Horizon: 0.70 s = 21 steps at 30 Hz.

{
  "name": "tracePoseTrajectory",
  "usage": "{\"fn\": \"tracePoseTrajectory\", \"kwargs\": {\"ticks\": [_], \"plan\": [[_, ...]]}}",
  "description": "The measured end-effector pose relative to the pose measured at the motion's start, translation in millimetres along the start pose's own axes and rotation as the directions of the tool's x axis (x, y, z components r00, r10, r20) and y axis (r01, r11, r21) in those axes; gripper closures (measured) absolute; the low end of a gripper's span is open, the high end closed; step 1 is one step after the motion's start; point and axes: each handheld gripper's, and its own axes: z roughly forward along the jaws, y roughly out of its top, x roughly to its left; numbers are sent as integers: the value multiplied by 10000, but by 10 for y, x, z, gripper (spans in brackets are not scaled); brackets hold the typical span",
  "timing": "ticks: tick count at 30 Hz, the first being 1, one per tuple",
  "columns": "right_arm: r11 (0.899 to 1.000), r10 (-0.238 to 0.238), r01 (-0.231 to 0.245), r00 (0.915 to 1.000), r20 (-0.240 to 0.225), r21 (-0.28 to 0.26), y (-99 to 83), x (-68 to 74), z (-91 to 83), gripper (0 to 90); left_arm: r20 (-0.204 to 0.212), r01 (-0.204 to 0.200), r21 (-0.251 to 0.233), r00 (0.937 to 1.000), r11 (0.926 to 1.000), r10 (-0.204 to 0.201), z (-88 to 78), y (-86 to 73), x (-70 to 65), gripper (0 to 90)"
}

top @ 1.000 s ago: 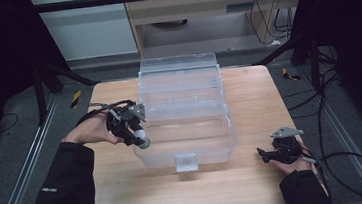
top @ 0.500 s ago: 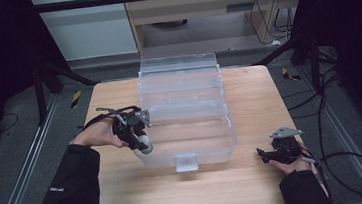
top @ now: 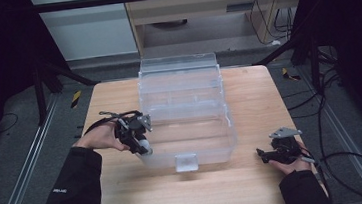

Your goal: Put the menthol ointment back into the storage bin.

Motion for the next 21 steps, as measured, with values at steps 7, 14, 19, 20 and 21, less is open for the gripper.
{"fn": "tracePoseTrajectory", "kwargs": {"ticks": [7, 14, 19, 20, 21], "plan": [[10000, -45, 45, 10000, -16, 27, -2, 3, 6, 174, -27, 18, 111, 10000, 9999, -18, 61, -18, 9, 505], [10000, -40, 41, 10000, -39, 67, -1, 4, 8, 169, 2, -26, 144, 10000, 9999, 26, 81, -27, 21, 504], [9999, -31, 32, 10000, -54, 97, -1, 4, 11, 162, 110, -26, 133, 9999, 9999, 24, 120, -45, 24, 503], [9999, -61, 61, 10000, -53, 114, -1, 4, 11, 162, 90, -38, 108, 10000, 9999, 37, 128, -46, 25, 503], [9999, -74, 74, 10000, -55, 120, -1, 6, 12, 161, 100, -17, 130, 9999, 9999, 15, 132, -46, 26, 502]]}}
